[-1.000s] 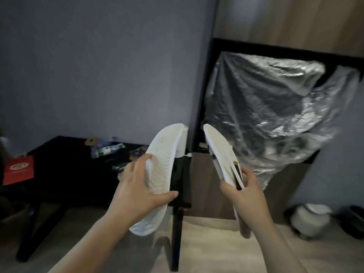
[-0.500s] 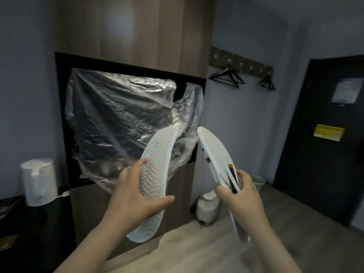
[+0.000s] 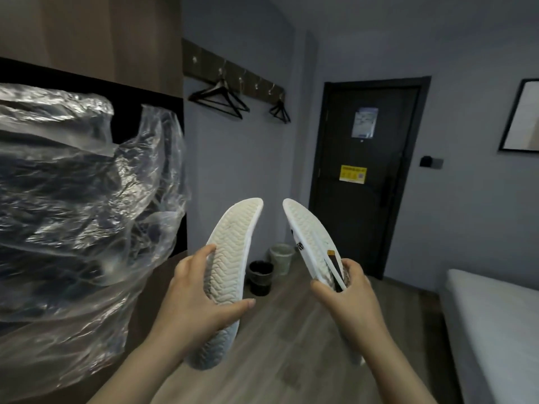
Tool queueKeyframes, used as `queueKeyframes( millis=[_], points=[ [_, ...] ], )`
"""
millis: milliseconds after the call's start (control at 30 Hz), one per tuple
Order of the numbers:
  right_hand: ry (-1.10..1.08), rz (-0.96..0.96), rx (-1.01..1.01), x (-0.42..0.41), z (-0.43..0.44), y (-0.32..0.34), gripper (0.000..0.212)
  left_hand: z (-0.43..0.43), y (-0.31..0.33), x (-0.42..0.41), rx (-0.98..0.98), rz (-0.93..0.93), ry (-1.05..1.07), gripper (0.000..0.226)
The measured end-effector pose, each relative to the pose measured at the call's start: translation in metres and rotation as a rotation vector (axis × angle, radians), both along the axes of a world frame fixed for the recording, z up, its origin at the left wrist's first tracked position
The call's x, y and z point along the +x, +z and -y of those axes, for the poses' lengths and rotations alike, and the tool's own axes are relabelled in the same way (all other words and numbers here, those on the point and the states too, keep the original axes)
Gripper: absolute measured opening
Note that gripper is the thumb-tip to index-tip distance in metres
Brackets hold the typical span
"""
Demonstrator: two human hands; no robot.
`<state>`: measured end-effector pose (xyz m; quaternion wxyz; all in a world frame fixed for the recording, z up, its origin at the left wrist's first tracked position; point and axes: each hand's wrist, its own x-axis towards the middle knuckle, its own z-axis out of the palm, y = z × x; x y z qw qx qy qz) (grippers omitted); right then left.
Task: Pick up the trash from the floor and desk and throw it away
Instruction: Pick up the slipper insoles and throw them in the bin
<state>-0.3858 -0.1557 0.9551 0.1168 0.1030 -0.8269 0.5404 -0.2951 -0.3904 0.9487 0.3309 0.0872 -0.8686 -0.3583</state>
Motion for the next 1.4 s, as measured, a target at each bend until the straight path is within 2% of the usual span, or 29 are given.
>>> queueKeyframes(
  millis=[100,300,567,900,1100,1400],
  points=[
    [-0.040,0.005,0.035,-0.037,0.033,0.004,0.080,0.039,0.001,-0.048,0.012,-0.014,-0.035,0.113],
    [-0.100,0.053,0.089,-0.104,0.090,0.003,0.077,0.103,-0.005,-0.135,0.037,0.045,-0.103,0.114],
    [-0.157,0.117,0.152,-0.203,0.118,-0.024,0.087,0.143,-0.030,-0.245,0.077,0.125,-0.159,0.118],
    [-0.150,0.145,0.103,-0.388,0.119,-0.042,0.087,0.153,-0.037,-0.426,0.025,0.173,-0.122,0.118],
    [-0.133,0.146,0.146,-0.496,0.111,-0.040,0.086,0.142,-0.036,-0.537,0.040,0.167,-0.133,0.117],
    [-0.127,0.212,0.230,-0.640,0.126,-0.065,0.093,0.155,-0.068,-0.693,0.071,0.215,-0.148,0.116]
  ],
)
